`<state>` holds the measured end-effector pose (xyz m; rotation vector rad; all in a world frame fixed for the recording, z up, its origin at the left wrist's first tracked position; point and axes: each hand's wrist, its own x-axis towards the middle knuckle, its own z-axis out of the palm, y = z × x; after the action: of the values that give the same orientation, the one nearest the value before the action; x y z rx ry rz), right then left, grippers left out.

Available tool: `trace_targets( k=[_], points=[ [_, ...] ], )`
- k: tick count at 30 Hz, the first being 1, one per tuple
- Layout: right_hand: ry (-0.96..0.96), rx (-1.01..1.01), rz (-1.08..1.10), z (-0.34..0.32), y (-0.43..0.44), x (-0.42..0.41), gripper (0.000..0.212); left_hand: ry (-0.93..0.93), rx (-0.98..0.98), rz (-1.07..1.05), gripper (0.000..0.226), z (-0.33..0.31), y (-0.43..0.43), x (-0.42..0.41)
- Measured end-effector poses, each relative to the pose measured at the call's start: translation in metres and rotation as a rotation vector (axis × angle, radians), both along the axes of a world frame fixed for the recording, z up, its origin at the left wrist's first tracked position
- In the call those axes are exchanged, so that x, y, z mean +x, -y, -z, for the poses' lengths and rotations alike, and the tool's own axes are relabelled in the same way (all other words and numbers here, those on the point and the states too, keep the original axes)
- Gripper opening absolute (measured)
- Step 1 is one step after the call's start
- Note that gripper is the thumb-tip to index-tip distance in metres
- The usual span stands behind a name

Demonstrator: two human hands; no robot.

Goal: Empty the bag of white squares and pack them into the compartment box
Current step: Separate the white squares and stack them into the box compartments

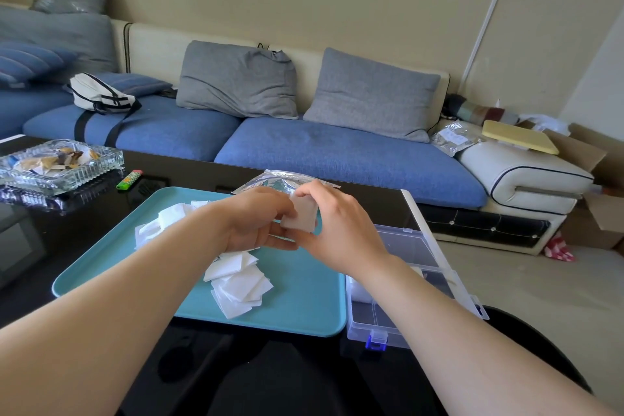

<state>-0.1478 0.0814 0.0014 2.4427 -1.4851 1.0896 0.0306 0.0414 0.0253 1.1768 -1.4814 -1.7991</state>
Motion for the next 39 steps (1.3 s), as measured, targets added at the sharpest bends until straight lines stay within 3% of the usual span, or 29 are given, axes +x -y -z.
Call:
trace_targets(
  k=[6,10,13,15,19,21,25,29,33,39],
  points=[
    [0.0,0.073,0.062,-0.002,-0.006,0.01,0.052,-0.001,-0.024,-0.008,0.031,-0.001,-0.003,-0.002],
    [-0.042,0.339,0.243,-0.001,-0.006,0.023,0.071,0.137,-0.091,-0.179,0.036,0.002,0.003,-0.002],
    [-0.078,0.653,0.354,0.006,-0.006,0.031,0.05,0.24,-0.155,-0.294,0.037,0.005,0.008,0.001],
    [-0.059,0.749,0.338,0.011,-0.006,0.04,0.036,0.25,-0.159,-0.333,0.035,0.005,0.01,0.006],
    [0.044,0.675,0.201,0.021,-0.003,0.065,0.021,0.251,-0.176,-0.378,0.033,0.003,0.012,0.015],
    [0.077,0.66,0.144,0.023,-0.004,0.079,0.024,0.249,-0.191,-0.382,0.033,0.003,0.011,0.018],
    [-0.048,0.65,0.103,0.039,0.003,0.095,0.047,0.258,-0.208,-0.376,0.035,0.005,0.013,0.022],
    [-0.095,0.591,0.121,0.052,0.012,0.096,0.039,0.258,-0.223,-0.371,0.035,0.005,0.012,0.022],
    [0.101,0.606,0.077,0.039,0.006,0.092,0.01,0.266,-0.24,-0.368,0.036,0.005,0.012,0.024],
    [0.394,0.793,0.089,0.007,0.0,0.07,0.004,0.293,-0.265,-0.361,0.035,0.01,0.019,0.029]
  ],
)
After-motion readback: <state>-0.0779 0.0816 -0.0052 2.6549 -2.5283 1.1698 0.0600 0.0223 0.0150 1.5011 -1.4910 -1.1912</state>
